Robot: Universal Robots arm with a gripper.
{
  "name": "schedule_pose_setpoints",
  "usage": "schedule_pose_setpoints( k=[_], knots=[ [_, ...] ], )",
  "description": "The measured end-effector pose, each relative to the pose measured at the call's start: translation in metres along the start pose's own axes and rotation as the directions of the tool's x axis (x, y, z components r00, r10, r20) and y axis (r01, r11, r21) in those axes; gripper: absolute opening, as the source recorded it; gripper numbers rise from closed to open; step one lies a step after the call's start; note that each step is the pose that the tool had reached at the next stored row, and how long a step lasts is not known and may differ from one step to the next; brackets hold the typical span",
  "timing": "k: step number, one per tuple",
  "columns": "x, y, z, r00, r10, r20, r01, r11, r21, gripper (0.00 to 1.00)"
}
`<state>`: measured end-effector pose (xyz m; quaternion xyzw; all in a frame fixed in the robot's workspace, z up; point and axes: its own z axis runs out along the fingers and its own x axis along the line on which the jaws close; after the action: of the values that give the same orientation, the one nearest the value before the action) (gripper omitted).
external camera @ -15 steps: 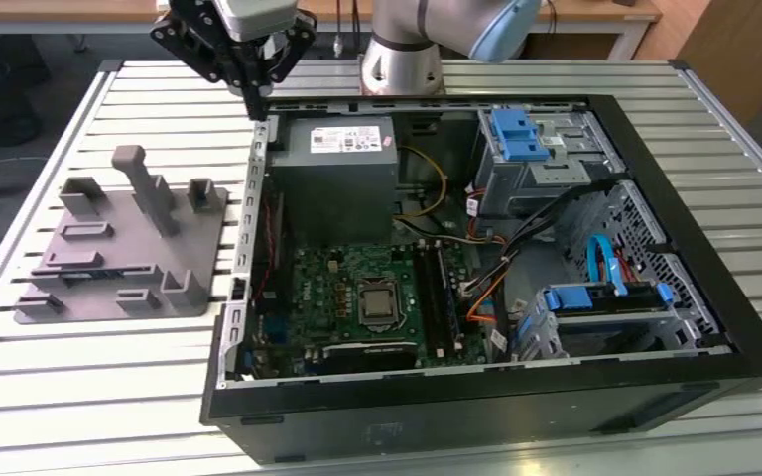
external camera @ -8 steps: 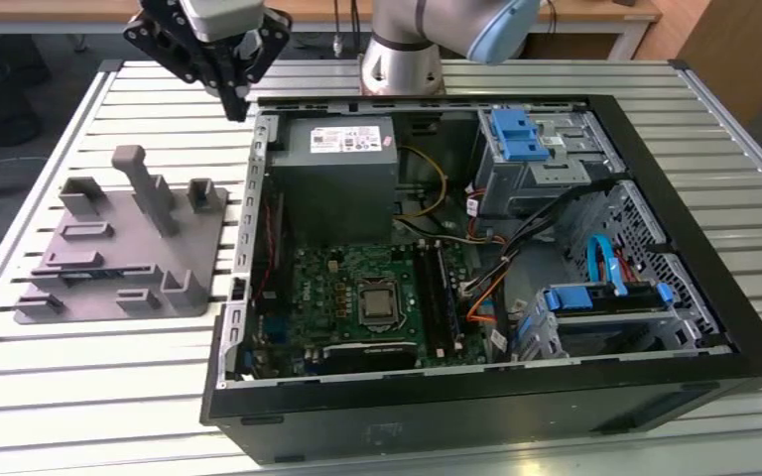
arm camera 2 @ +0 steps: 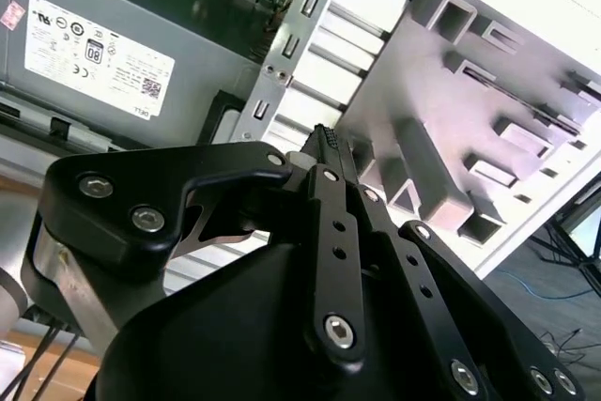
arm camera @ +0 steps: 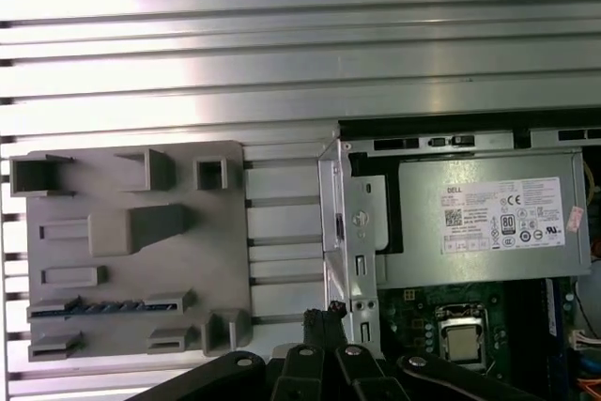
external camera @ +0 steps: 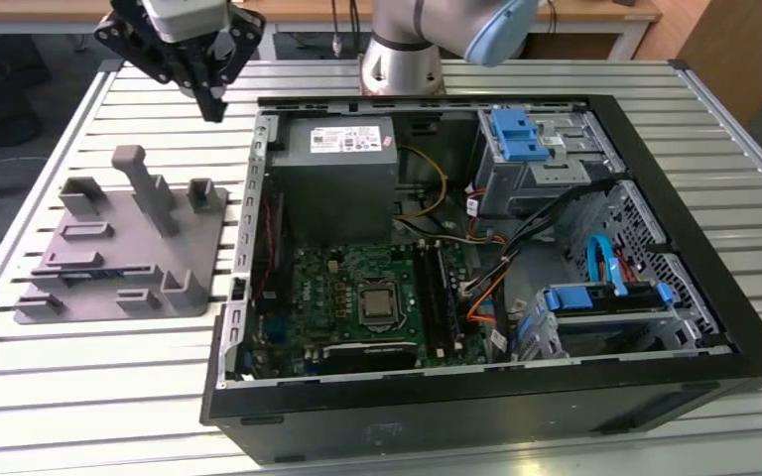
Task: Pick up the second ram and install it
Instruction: 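Reach for the second ram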
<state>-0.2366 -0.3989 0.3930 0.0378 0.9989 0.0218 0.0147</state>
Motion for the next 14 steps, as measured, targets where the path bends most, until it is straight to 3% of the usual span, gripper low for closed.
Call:
schedule_pose_setpoints(
  k=[14],
  knots=[
    [0.0302, -0.0023, 0.0004, 1.0000, 0.000, 0.0000, 0.000, 1.0000, 0.0001, 0.10]
  ],
)
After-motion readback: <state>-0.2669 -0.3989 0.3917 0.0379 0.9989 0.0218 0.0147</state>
